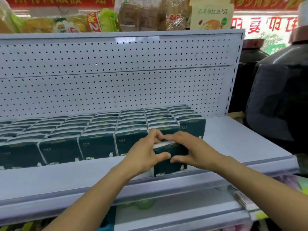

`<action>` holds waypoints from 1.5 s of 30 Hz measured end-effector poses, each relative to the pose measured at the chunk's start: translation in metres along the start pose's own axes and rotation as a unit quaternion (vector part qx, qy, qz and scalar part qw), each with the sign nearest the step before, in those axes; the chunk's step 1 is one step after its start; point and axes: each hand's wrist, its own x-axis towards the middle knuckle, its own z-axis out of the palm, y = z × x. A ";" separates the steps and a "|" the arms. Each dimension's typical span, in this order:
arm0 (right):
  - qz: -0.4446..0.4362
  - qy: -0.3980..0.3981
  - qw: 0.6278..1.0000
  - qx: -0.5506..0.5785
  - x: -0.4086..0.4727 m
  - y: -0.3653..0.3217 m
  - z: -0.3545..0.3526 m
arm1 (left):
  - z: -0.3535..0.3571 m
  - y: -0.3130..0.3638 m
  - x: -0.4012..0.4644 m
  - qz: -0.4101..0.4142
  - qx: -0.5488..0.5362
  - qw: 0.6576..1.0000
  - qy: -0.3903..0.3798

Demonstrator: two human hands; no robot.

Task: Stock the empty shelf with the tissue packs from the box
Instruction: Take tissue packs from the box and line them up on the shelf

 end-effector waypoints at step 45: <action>0.199 0.074 0.959 -0.188 0.001 0.052 -0.009 | 0.030 -0.023 0.042 -0.032 0.425 0.892 0.149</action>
